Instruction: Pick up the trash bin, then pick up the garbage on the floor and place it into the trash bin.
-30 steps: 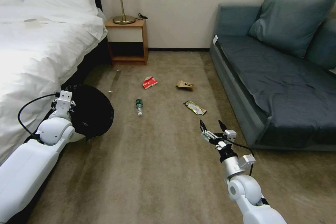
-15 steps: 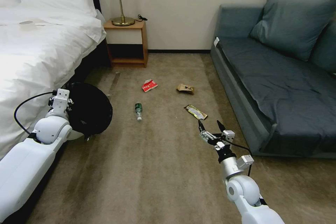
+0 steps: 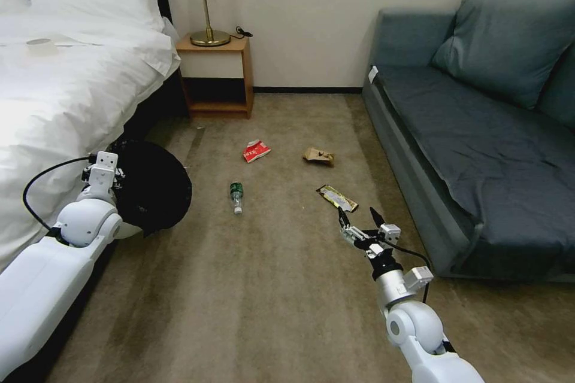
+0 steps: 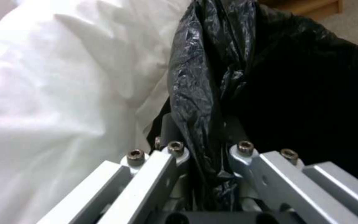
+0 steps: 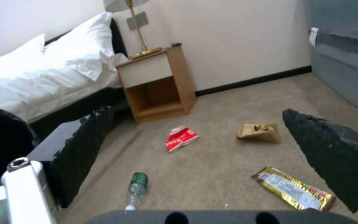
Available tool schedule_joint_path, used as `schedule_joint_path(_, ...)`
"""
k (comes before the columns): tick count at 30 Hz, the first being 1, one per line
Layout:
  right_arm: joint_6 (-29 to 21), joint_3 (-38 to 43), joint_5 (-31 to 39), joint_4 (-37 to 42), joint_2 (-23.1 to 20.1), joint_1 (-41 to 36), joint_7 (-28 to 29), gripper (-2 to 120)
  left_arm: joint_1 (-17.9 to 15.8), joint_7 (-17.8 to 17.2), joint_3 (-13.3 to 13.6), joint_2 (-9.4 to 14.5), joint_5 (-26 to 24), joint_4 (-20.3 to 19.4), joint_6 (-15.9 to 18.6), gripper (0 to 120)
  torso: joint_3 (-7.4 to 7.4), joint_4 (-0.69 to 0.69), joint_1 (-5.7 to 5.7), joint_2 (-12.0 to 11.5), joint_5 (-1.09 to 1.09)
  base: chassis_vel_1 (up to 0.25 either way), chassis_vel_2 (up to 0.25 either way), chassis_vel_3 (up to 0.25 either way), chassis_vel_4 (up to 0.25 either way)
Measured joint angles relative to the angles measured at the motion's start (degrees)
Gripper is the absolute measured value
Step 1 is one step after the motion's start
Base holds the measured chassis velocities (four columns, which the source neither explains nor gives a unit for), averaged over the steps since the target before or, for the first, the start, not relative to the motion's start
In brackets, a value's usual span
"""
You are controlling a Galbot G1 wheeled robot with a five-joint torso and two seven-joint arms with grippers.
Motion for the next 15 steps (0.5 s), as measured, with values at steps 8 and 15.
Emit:
schedule_joint_path(8, 0.1, -0.2, 0.0, -1.0, 0.2, 0.8, -0.1, 100, 0.0, 0.3, 0.1, -0.2, 0.3, 0.7, -0.4, 6, 0.00, 0.00, 0.00, 0.0, 0.00, -0.089, 0.085, 0.095, -0.079)
schedule_joint_path(15, 0.2, -0.5, 0.1, -1.6, 0.3, 1.2, -0.2, 100, -0.3, 0.4, 0.3, -0.5, 0.4, 1.1, -0.6, 6, 0.00, 0.01, 0.00, 0.0, 0.00, -0.073, 0.086, 0.086, -0.085)
